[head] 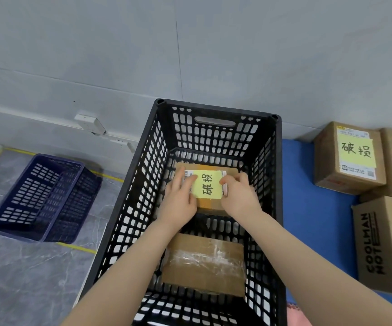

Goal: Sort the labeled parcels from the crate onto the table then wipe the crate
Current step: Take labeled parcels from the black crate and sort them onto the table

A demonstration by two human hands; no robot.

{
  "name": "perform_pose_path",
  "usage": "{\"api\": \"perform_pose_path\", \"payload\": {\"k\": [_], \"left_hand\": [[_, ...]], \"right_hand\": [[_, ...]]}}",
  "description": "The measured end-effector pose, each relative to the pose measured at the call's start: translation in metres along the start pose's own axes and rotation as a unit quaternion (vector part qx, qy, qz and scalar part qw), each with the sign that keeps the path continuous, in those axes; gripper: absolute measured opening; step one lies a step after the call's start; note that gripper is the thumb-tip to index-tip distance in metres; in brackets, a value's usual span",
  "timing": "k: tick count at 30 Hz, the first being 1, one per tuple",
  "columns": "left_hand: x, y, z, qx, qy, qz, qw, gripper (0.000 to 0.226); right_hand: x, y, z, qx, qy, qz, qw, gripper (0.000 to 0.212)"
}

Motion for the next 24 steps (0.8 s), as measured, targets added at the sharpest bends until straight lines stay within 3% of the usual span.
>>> {"api": "perform_pose_path", "payload": {"k": [4,7,10,13,18,24], "left_hand": [[-0.001,0.022,0.01,0.013,-0.059,0.124,0.99,0.052],[-0.012,0.03,-0.002,-0.051,0.009,0.179,0.983,0.05],[-0.027,0.019,-0.023,-0.042,0.116,0.122,0.985,0.053],[-0.037,0.004,-0.03,-0.006,0.155,0.043,0.987,0.055],[-0.035,-0.008,-0.005,-0.021,0.066,-0.003,0.998,0.058],[-0.004,0.002,0.007,-0.013,-0.012,-0.028,0.999,0.056]], "right_hand": [[-0.002,0.003,0.0,-0.033,-0.026,0.034,0.999,0.055],[0.005,0.005,0.013,-0.042,0.048,-0.036,0.997,0.06],[0.012,0.005,0.031,0.023,0.088,-0.051,0.995,0.06],[0.008,0.009,0.041,0.044,0.086,-0.038,0.995,0.054],[-0.005,0.006,0.025,0.061,0.028,-0.009,0.998,0.05],[0.001,-0.009,0.007,0.053,0.103,0.03,0.993,0.066]]}}
Point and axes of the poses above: each hand's wrist, its own z-axis towards the middle knuckle, its own y-axis out of the back of the hand, x = y × z, the point moved 1 cm from there along z, towards the middle knuckle
